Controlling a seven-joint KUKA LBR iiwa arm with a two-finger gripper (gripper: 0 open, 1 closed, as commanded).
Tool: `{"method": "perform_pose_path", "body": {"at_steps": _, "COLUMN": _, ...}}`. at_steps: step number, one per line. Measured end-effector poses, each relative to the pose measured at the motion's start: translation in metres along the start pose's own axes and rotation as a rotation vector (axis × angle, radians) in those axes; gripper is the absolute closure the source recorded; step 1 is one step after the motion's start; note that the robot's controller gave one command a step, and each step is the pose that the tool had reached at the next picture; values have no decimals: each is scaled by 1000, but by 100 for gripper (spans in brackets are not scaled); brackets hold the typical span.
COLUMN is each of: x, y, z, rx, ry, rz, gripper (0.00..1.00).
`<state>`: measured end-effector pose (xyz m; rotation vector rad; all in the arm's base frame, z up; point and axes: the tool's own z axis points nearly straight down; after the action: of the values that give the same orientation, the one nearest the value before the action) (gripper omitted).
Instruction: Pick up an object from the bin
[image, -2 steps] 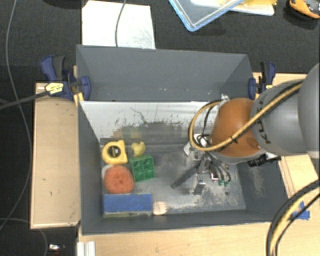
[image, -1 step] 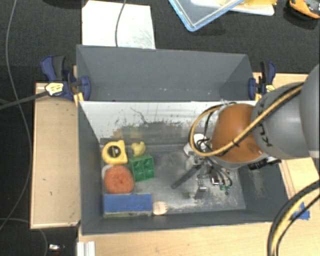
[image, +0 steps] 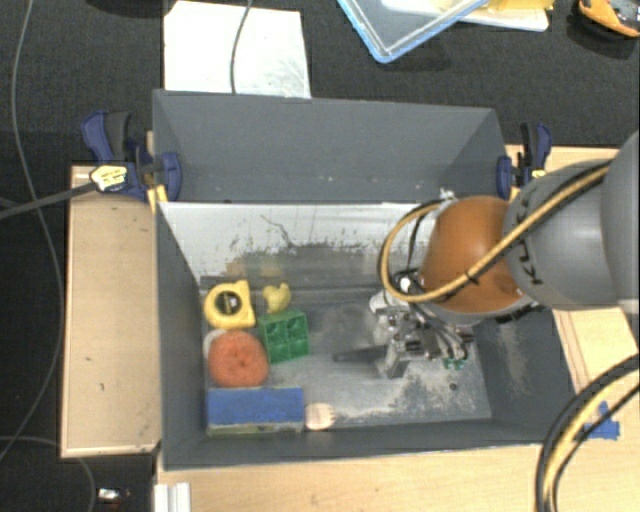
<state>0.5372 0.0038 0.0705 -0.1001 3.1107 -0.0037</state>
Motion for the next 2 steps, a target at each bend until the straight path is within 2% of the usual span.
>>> {"method": "perform_pose_path", "body": {"at_steps": 1, "x": 0, "y": 0, "z": 0, "rx": 0, "ry": 0, "rz": 0, "gripper": 100}}
{"method": "perform_pose_path", "body": {"at_steps": 2, "x": -6, "y": -7, "z": -78, "rx": 0, "ry": 3, "rz": 1, "gripper": 100}}
